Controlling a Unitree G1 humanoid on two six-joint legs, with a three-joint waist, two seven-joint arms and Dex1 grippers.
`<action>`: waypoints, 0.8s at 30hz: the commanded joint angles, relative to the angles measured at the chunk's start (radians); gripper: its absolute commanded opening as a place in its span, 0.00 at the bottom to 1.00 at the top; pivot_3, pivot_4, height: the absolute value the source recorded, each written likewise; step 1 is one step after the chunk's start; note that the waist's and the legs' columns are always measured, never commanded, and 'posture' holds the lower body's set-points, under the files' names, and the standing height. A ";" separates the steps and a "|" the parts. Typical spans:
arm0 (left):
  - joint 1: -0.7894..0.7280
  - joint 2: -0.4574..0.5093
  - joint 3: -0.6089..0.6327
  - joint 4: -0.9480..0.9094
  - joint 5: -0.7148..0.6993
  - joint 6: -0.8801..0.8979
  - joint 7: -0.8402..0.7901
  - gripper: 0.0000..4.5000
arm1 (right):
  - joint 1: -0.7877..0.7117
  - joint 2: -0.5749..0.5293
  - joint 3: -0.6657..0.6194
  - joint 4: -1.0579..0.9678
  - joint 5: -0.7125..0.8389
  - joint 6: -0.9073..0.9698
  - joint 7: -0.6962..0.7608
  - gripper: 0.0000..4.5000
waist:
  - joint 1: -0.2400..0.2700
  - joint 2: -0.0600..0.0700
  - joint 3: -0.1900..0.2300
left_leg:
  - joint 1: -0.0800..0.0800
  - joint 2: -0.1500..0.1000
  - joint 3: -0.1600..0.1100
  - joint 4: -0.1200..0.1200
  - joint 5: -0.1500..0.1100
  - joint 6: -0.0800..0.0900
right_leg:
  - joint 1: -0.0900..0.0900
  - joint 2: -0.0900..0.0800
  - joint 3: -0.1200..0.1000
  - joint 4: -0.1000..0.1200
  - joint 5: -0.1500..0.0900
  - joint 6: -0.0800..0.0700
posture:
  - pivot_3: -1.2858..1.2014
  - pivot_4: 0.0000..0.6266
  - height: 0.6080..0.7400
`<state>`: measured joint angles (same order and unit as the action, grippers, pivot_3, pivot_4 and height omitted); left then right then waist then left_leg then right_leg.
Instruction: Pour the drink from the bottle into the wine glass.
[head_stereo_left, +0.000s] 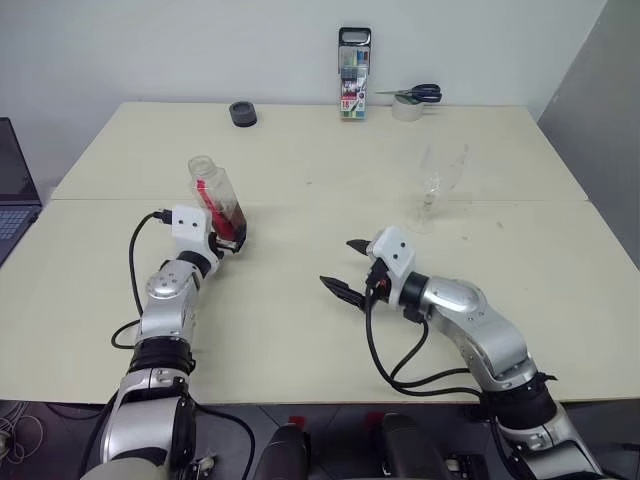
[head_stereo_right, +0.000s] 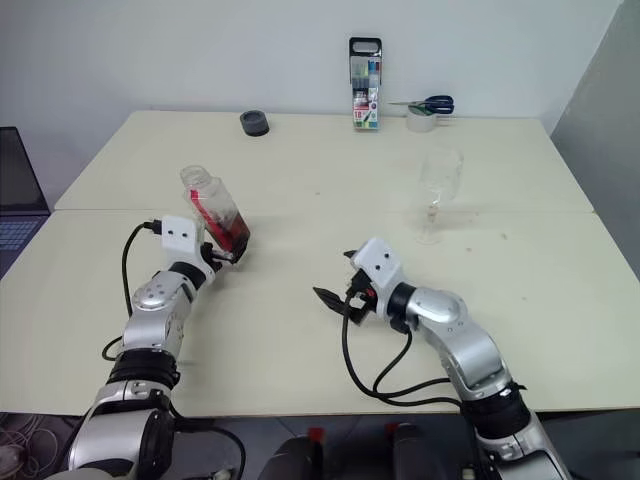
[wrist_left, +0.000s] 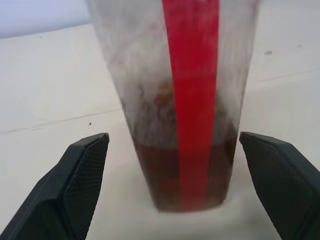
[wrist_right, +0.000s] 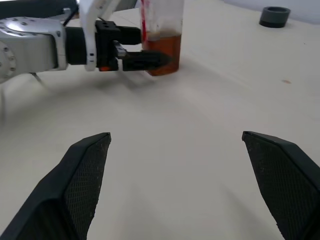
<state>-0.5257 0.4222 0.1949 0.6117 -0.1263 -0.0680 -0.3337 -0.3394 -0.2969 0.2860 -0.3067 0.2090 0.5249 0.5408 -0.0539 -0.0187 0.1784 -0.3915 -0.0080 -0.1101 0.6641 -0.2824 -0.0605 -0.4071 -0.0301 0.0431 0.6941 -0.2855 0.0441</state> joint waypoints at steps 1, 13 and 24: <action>0.033 -0.006 0.011 -0.094 0.001 -0.017 0.030 0.99 | 0.042 -0.010 -0.050 -0.070 -0.001 -0.039 -0.018 1.00 | 0.001 0.000 0.000 | 0.000 0.000 0.000 0.000 0.000 0.000 | 0.000 0.000 0.000 0.000 0.000 0.000 | 0.52 0.24 1.00; 0.357 0.006 0.005 -0.516 -0.059 0.102 -0.063 0.99 | 0.225 -0.011 -0.300 -0.111 0.047 -0.028 -0.134 1.00 | 0.007 0.000 0.000 | 0.001 0.001 0.001 -0.001 0.000 0.000 | 0.001 0.000 0.001 -0.001 0.000 0.000 | 0.52 0.24 1.00; 0.378 0.069 -0.122 -0.713 -0.181 0.201 -0.369 0.99 | -0.012 0.077 -0.405 0.236 0.005 -0.113 -0.303 1.00 | 0.014 0.000 0.000 | 0.002 0.001 0.002 -0.001 0.000 0.000 | 0.002 0.002 0.001 -0.003 0.000 0.000 | 0.52 0.24 1.00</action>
<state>-0.1294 0.4733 0.0750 -0.0530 -0.2781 0.1223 -0.6679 -0.3227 -0.2237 -0.0991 -0.1036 0.2180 0.4613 0.2534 -0.0398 -0.0184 0.1784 -0.3900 -0.0067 -0.1078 0.6627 -0.2827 -0.0601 -0.4049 -0.0283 0.0444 0.6913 -0.2855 0.0441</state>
